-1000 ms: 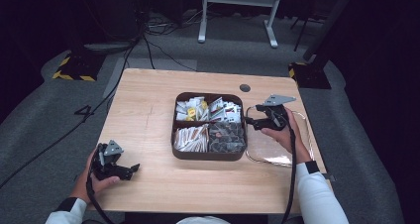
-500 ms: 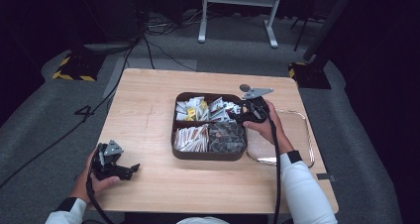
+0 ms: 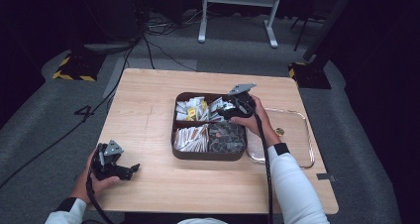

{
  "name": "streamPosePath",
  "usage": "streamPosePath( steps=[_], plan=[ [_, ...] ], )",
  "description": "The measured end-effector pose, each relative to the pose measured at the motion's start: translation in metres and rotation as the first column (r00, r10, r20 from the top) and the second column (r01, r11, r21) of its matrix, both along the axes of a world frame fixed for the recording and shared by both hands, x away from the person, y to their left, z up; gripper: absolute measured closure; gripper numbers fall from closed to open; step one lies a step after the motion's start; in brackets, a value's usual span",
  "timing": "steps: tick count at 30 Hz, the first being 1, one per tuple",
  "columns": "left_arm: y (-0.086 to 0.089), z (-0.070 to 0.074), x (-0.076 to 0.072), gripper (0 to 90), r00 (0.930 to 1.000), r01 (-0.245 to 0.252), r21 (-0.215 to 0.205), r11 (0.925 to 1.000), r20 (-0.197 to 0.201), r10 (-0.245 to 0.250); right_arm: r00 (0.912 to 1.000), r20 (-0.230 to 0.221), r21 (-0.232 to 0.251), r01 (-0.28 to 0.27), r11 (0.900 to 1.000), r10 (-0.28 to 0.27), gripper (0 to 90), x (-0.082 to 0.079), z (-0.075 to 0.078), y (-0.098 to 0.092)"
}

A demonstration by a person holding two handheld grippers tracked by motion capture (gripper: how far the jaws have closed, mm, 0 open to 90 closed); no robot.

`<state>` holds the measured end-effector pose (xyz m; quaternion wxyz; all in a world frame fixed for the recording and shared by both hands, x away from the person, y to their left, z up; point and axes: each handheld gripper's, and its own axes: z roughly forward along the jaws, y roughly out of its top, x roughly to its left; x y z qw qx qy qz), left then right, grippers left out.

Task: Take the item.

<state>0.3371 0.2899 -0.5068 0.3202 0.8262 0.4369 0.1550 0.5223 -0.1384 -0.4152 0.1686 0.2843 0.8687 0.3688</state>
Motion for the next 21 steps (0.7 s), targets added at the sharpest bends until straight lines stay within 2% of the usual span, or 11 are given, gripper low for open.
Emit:
streamPosePath(
  steps=[5, 10, 16, 21],
  plan=[
    [0.000, 0.000, 0.000, 0.2, 1.0000, 0.000, 0.000, 1.0000, 0.000, 0.000, 0.9999, -0.009, 0.001, 0.007, 1.000, -0.007, 31.6, 0.007, -0.002, 0.007],
    [0.000, 0.000, 0.000, 0.3, 1.0000, -0.002, 0.001, 1.0000, -0.001, 0.002, 0.9994, -0.034, 0.004, -0.003, 1.000, 0.003, 30.1, 0.014, -0.005, 0.014],
    [0.000, 0.000, -0.001, 0.4, 1.0000, -0.004, -0.002, 1.0000, -0.001, 0.004, 0.9983, -0.058, -0.026, 0.000, 1.000, -0.002, 28.3, 0.020, -0.012, 0.024],
    [0.000, 0.000, -0.001, 0.4, 1.0000, -0.005, -0.001, 1.0000, -0.003, 0.005, 0.9960, -0.082, -0.050, 0.031, 0.998, -0.035, 27.2, 0.027, -0.018, 0.028]
  ],
)
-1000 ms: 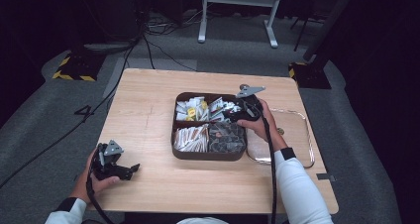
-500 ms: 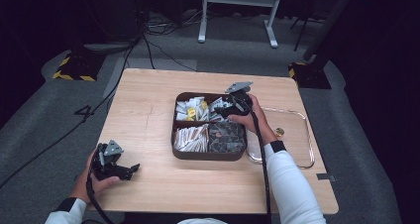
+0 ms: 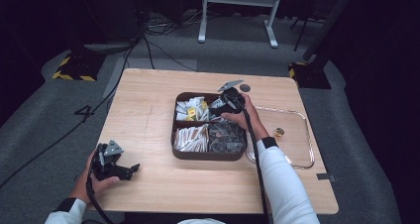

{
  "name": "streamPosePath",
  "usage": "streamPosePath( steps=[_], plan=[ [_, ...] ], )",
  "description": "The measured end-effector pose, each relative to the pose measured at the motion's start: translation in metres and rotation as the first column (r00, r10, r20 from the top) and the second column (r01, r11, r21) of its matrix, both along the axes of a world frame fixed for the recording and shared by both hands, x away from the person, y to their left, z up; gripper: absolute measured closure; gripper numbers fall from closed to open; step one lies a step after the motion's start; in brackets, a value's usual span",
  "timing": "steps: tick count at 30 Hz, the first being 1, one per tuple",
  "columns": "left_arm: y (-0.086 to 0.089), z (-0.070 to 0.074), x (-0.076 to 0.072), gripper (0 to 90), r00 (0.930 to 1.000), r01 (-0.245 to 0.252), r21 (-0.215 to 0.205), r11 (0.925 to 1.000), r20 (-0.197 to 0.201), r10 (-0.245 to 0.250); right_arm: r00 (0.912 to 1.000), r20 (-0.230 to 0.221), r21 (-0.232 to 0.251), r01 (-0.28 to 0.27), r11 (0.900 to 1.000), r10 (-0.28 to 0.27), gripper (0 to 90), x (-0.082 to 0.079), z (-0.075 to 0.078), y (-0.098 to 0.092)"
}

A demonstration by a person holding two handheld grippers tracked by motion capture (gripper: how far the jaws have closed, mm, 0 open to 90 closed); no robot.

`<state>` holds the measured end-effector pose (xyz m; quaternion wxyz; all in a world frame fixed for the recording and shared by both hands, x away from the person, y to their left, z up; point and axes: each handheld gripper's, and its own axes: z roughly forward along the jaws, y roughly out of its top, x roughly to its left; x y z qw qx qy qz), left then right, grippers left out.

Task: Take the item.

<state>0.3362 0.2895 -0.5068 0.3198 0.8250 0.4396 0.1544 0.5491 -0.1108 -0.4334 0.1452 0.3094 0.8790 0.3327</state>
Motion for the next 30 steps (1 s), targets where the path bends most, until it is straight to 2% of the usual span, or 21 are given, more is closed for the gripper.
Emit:
streamPosePath(
  steps=[1, 7, 10, 15, 18, 20, 23, 24, 26, 28, 30],
  plan=[
    [0.000, 0.000, 0.000, 0.4, 1.0000, 0.000, 0.000, 1.0000, 0.000, 0.000, 1.0000, 0.002, -0.013, 0.008, 1.000, -0.007, 27.2, 0.001, -0.001, 0.001],
    [0.000, 0.000, 0.000, 0.4, 1.0000, -0.001, 0.000, 1.0000, 0.001, 0.001, 0.9996, -0.008, -0.017, 0.025, 1.000, -0.025, 26.4, 0.007, -0.006, 0.004],
    [0.000, 0.000, 0.000, 0.4, 1.0000, 0.001, 0.004, 1.0000, 0.002, -0.001, 0.9986, -0.013, -0.043, 0.052, 0.998, -0.052, 25.5, 0.011, -0.011, 0.005],
    [0.000, 0.000, 0.000, 0.4, 1.0000, -0.001, 0.003, 1.0000, 0.001, 0.001, 0.9981, -0.018, -0.011, 0.059, 0.998, -0.059, 27.2, 0.014, -0.011, 0.003],
    [0.000, 0.000, 0.000, 0.4, 1.0000, -0.001, 0.002, 1.0000, 0.001, 0.001, 0.9988, -0.010, 0.016, 0.047, 0.999, -0.047, 27.4, 0.013, -0.007, 0.004],
    [0.000, 0.000, 0.000, 0.4, 1.0000, -0.001, 0.002, 1.0000, 0.001, 0.001, 0.9992, -0.002, 0.015, 0.039, 0.999, -0.039, 28.9, 0.012, -0.004, 0.006],
    [0.000, 0.000, 0.000, 0.4, 1.0000, -0.002, 0.001, 1.0000, 0.000, 0.002, 0.9996, -0.028, 0.058, -0.001, 0.998, 0.002, 32.6, 0.011, -0.002, 0.008],
    [0.000, 0.000, 0.000, 0.4, 1.0000, -0.001, 0.002, 1.0000, 0.001, 0.001, 0.9996, -0.028, 0.058, -0.001, 0.998, 0.002, 32.6, 0.011, -0.002, 0.008],
    [0.000, 0.000, 0.000, 0.4, 1.0000, -0.001, 0.002, 1.0000, 0.001, 0.001, 0.9998, -0.019, 0.035, 0.010, 0.999, -0.009, 32.7, 0.010, -0.002, 0.010],
    [0.000, 0.000, 0.000, 0.4, 1.0000, -0.001, 0.002, 1.0000, -0.001, 0.001, 0.9985, -0.010, 0.003, 0.055, 0.998, -0.055, 31.8, 0.012, -0.003, 0.009],
    [0.000, 0.000, 0.000, 0.4, 1.0000, 0.001, 0.006, 1.0000, 0.001, -0.001, 0.9965, -0.012, -0.009, 0.082, 0.997, -0.083, 30.7, 0.015, -0.005, 0.006]
  ],
)
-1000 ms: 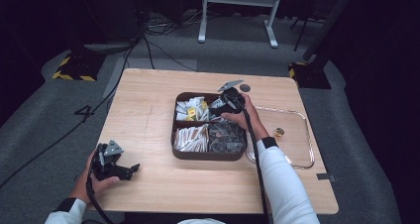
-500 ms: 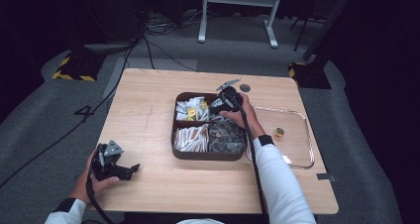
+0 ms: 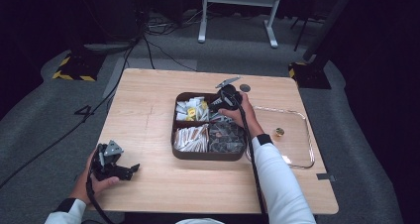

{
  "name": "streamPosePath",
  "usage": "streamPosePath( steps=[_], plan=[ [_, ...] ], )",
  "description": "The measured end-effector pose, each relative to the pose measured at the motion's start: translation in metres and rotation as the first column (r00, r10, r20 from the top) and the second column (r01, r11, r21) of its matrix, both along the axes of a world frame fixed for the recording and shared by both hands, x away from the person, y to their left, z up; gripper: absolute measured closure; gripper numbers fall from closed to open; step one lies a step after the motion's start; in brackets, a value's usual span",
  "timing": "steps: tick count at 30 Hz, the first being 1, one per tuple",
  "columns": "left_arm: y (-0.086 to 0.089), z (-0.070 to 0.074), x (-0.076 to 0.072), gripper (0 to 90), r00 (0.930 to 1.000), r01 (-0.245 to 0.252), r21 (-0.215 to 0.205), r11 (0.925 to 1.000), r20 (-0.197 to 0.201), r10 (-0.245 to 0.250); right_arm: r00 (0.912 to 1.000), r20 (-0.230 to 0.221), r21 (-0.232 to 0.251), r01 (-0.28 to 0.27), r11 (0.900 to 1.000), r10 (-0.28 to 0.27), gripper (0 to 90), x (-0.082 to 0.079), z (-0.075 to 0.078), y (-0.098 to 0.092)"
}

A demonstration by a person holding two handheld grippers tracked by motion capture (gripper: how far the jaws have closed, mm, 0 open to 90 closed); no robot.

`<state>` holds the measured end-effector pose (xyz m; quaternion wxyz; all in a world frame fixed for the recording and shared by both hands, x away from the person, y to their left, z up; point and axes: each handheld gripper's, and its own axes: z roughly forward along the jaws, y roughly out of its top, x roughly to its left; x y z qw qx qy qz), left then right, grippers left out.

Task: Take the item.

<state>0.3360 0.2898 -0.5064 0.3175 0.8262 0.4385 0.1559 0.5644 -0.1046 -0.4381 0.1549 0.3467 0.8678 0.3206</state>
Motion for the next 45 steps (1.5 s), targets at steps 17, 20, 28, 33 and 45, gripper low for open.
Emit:
streamPosePath(
  steps=[17, 20, 28, 33, 45],
  plan=[
    [0.000, 0.000, 0.000, 0.4, 1.0000, -0.001, -0.001, 1.0000, 0.000, 0.001, 0.9990, -0.044, 0.046, 0.000, 0.999, 0.002, 37.9, 0.006, -0.009, -0.001],
    [0.000, 0.000, 0.000, 0.4, 1.0000, -0.002, -0.003, 1.0000, 0.001, 0.002, 0.9990, -0.043, 0.062, -0.007, 0.998, 0.010, 45.8, 0.006, -0.008, -0.001],
    [0.000, 0.000, 0.000, 0.5, 1.0000, -0.001, 0.000, 1.0000, 0.001, 0.001, 0.9980, -0.046, 0.035, -0.042, 0.999, 0.043, 72.9, 0.002, -0.006, 0.002],
    [0.000, 0.000, 0.000, 0.4, 1.0000, 0.000, -0.001, 1.0000, -0.001, 0.000, 0.9984, -0.028, 0.060, -0.046, 0.997, 0.048, 79.9, -0.004, -0.002, -0.003],
    [0.000, 0.000, 0.000, 0.4, 1.0000, -0.001, -0.002, 1.0000, 0.001, 0.001, 0.9954, 0.043, 0.123, -0.090, 0.988, 0.086, 86.7, -0.026, 0.016, -0.023]
  ],
)
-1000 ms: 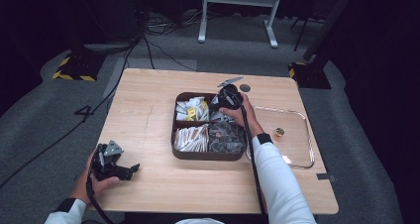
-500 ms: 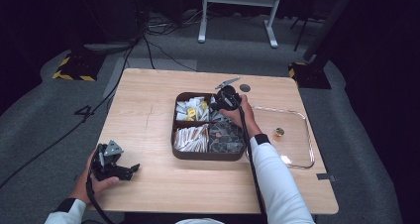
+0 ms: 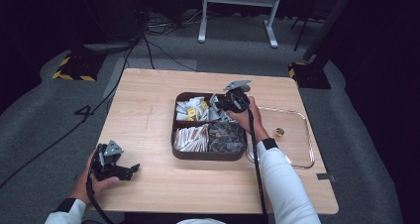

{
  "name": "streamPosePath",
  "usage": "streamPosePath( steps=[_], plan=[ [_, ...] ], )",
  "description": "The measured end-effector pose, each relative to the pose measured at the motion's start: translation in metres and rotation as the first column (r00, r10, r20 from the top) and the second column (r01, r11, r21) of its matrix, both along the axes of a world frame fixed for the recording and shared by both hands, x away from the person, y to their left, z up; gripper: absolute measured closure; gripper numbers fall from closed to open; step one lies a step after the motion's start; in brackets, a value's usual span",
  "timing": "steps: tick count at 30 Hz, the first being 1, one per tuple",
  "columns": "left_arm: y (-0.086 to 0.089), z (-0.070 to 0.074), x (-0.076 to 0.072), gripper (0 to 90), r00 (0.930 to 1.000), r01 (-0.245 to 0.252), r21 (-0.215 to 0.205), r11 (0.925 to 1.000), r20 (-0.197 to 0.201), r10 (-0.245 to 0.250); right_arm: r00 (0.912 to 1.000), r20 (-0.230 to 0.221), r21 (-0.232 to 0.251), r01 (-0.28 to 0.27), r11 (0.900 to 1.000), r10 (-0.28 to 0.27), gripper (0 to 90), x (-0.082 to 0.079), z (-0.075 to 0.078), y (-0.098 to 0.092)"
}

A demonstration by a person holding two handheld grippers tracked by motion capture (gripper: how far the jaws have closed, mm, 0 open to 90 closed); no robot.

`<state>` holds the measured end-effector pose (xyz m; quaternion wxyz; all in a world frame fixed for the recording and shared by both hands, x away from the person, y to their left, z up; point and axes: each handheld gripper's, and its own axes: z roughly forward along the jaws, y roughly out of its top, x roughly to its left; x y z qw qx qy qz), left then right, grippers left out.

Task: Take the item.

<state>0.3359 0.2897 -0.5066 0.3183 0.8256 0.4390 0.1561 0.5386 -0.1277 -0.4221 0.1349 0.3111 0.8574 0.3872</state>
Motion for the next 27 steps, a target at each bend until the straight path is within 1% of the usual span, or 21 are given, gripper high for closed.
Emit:
streamPosePath(
  steps=[7, 9, 13, 18, 23, 27],
  plan=[
    [0.000, 0.000, 0.000, 0.4, 1.0000, 0.000, -0.001, 1.0000, -0.001, 0.000, 0.9995, 0.033, 0.020, -0.003, 1.000, 0.003, 87.3, -0.007, 0.008, -0.009],
    [0.000, 0.000, 0.000, 0.4, 1.0000, 0.001, 0.001, 1.0000, -0.002, -0.001, 0.9994, 0.034, 0.030, -0.009, 1.000, 0.008, 87.3, -0.009, 0.010, -0.010],
    [0.000, 0.000, 0.000, 0.4, 1.0000, 0.000, 0.001, 1.0000, 0.001, 0.000, 0.9989, 0.043, 0.035, -0.019, 0.999, 0.018, 87.3, -0.014, 0.013, -0.013],
    [0.000, 0.000, 0.000, 0.4, 1.0000, 0.000, -0.001, 1.0000, -0.002, 0.000, 0.9978, 0.061, 0.046, -0.027, 0.999, 0.024, 87.4, -0.021, 0.018, -0.019],
    [0.000, 0.000, 0.000, 0.4, 1.0000, -0.001, -0.001, 1.0000, 0.001, 0.001, 0.9958, 0.083, 0.084, -0.045, 0.995, 0.038, 87.4, -0.028, 0.024, -0.025],
    [0.000, 0.000, 0.000, 0.4, 1.0000, 0.000, 0.000, 1.0000, 0.000, 0.000, 0.9942, 0.092, 0.092, -0.063, 0.994, 0.055, 87.4, -0.034, 0.030, -0.028]
  ],
)
